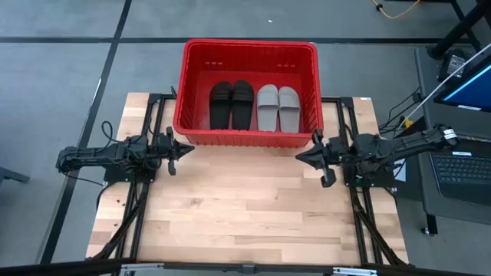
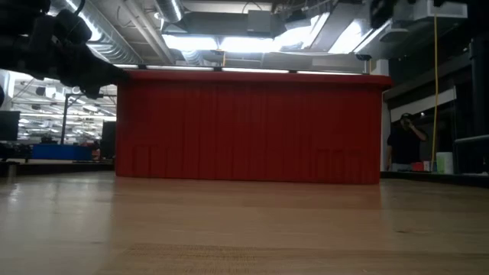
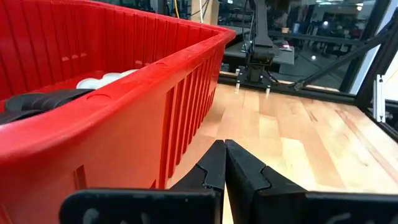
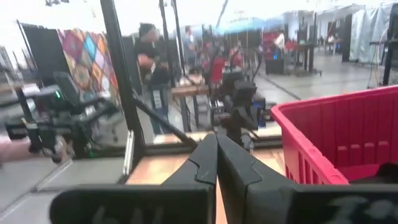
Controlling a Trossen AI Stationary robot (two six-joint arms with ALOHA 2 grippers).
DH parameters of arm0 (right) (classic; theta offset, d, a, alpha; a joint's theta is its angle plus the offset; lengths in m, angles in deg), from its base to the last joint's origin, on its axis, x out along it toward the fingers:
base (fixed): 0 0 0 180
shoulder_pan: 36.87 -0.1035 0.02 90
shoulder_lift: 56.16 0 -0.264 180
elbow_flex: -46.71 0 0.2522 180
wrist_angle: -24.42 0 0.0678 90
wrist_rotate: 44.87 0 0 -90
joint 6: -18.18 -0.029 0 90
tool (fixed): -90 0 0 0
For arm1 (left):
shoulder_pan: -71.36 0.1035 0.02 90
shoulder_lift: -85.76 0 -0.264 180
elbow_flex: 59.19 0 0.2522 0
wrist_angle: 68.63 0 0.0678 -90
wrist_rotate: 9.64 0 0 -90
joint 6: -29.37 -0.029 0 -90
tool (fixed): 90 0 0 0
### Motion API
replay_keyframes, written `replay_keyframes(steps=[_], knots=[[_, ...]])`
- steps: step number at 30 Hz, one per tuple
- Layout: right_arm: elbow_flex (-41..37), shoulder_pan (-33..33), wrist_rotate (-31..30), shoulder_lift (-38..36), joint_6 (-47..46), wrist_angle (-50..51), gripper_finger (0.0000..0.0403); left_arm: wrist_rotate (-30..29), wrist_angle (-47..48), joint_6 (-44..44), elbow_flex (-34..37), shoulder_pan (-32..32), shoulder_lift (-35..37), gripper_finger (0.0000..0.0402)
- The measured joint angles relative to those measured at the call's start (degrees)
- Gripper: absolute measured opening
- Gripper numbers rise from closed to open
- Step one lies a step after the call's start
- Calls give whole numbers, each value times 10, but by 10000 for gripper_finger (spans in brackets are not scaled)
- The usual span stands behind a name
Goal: Pick and place slides into bin
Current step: Return to Home Position
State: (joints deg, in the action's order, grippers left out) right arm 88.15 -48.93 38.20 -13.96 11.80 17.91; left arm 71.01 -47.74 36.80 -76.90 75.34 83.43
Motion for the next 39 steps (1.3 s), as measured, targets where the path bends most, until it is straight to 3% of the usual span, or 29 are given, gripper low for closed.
replay_keyframes(steps=[10,18,26,30,39], knots=[[-126,0,-9,-167,-9,-27,12,-1,0,8,0,0,0,5],[-218,0,-10,-252,-26,-23,12,-1,0,8,0,0,0,6],[-273,0,-11,-300,-6,7,12,-1,0,8,0,0,-1,7],[-273,0,-11,-309,-7,78,12,-1,0,8,0,0,-1,4],[-273,0,-11,-307,-7,105,12,-1,0,8,0,0,-1,6]])
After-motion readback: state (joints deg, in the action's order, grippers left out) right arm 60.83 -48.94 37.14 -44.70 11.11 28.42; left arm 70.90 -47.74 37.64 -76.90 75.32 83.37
